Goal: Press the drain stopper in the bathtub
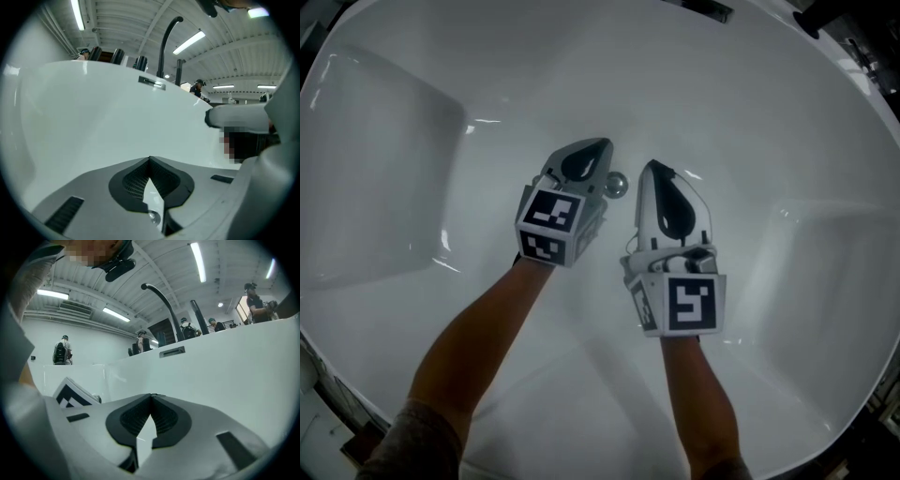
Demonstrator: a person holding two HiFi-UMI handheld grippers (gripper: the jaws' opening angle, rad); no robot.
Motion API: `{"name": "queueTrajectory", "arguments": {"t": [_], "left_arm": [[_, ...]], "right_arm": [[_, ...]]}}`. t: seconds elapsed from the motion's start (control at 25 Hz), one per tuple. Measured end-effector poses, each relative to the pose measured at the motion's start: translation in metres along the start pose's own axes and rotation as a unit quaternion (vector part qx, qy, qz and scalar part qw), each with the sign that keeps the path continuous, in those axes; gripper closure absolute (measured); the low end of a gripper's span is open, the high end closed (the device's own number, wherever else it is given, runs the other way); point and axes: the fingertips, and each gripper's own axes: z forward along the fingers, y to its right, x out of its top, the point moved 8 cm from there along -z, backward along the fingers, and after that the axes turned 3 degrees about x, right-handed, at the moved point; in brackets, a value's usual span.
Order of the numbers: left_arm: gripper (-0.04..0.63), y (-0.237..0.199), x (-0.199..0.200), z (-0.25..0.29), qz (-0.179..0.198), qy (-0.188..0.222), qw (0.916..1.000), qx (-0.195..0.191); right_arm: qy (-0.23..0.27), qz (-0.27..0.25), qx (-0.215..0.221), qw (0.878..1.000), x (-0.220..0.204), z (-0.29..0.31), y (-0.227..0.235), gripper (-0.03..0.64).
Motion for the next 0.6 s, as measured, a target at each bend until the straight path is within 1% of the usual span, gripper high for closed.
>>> {"name": "queueTrajectory", "arguments": {"t": [0.16,0.28,0.36,0.48,0.6], "left_arm": [[0.588,-0.006,-0.037,0.020,-0.013,-0.060,0.9981,0.006],[0.588,-0.008,-0.062,0.032,-0.036,-0.098,0.9944,0.012],[0.588,-0.007,-0.079,0.040,-0.039,-0.124,0.9914,0.015],[0.588,-0.006,-0.107,0.050,-0.045,-0.174,0.9836,0.016],[0.588,-0.001,-0.138,0.058,-0.023,-0.237,0.9711,-0.008]], "right_arm": [[-0.006,0.006,0.001,1.000,-0.010,0.000,0.003,0.614],[-0.008,0.012,0.003,1.000,-0.018,0.000,0.007,0.614],[-0.011,0.016,0.003,1.000,-0.022,0.000,0.009,0.614],[-0.018,0.017,0.006,1.000,-0.028,0.002,0.008,0.614],[-0.025,0.014,0.010,1.000,-0.037,0.007,0.005,0.614]]}}
